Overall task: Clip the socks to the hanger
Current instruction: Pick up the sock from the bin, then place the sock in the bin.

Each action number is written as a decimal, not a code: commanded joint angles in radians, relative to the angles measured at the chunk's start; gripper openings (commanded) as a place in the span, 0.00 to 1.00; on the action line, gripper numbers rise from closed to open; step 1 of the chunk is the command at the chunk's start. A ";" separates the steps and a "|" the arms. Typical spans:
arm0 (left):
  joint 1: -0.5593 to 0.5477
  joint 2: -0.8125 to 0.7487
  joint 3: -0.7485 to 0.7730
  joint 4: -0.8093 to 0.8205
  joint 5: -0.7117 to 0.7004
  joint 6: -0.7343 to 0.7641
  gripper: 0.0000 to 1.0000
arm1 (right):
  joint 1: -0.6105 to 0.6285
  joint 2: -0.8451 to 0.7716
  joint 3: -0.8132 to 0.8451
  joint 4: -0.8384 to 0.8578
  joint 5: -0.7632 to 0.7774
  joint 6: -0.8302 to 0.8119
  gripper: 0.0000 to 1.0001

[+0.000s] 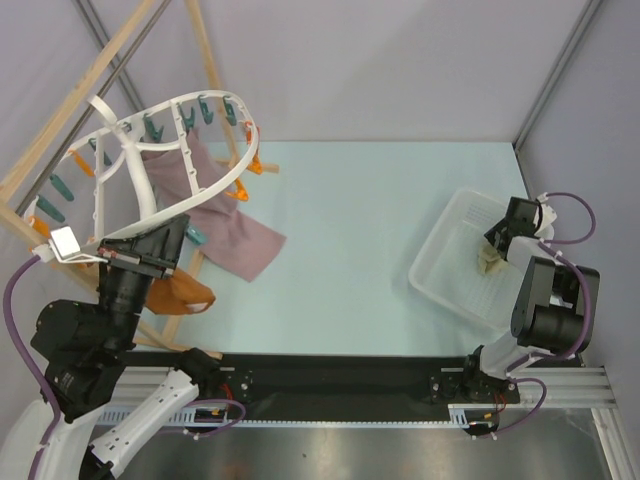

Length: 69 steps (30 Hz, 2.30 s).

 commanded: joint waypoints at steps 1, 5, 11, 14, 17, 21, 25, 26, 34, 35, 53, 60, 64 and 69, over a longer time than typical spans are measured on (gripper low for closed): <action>0.002 -0.009 0.000 0.021 0.045 -0.005 0.00 | 0.026 0.034 0.043 0.073 0.066 -0.029 0.40; 0.004 -0.003 0.002 0.024 0.054 -0.006 0.00 | 0.046 0.045 0.050 0.073 0.117 -0.024 0.45; 0.004 0.000 0.009 0.026 0.059 0.000 0.00 | 0.074 0.056 0.064 0.085 0.211 -0.048 0.45; 0.002 0.000 0.006 0.021 0.059 -0.002 0.00 | 0.086 0.069 0.081 0.081 0.240 -0.059 0.45; 0.002 -0.008 0.003 0.021 0.059 -0.002 0.00 | 0.088 0.086 0.092 0.085 0.240 -0.068 0.47; 0.002 -0.012 0.009 0.017 0.057 0.003 0.00 | 0.075 0.135 0.149 0.048 0.209 -0.056 0.50; 0.004 -0.011 0.020 0.009 0.059 0.001 0.00 | 0.083 0.160 0.184 0.013 0.218 -0.046 0.50; 0.002 -0.014 0.019 0.010 0.057 0.000 0.00 | 0.083 0.170 0.196 -0.019 0.215 -0.041 0.50; 0.002 -0.012 0.029 0.007 0.060 0.000 0.00 | 0.083 0.201 0.205 -0.085 0.198 0.001 0.43; 0.002 -0.012 0.031 0.007 0.060 0.001 0.00 | 0.083 0.206 0.204 -0.084 0.197 0.001 0.41; 0.002 -0.022 0.017 -0.005 0.056 -0.009 0.00 | 0.210 -0.148 0.224 -0.267 0.063 -0.217 0.00; 0.004 -0.025 0.020 -0.017 0.060 -0.005 0.00 | 0.210 -0.191 0.235 -0.393 -0.004 -0.236 0.02; 0.004 -0.023 0.022 -0.020 0.065 0.000 0.00 | 0.232 -0.214 0.273 -0.504 0.053 -0.278 0.01; 0.002 -0.020 0.016 -0.005 0.068 0.001 0.00 | 0.263 -0.110 0.331 -0.622 0.062 -0.338 0.19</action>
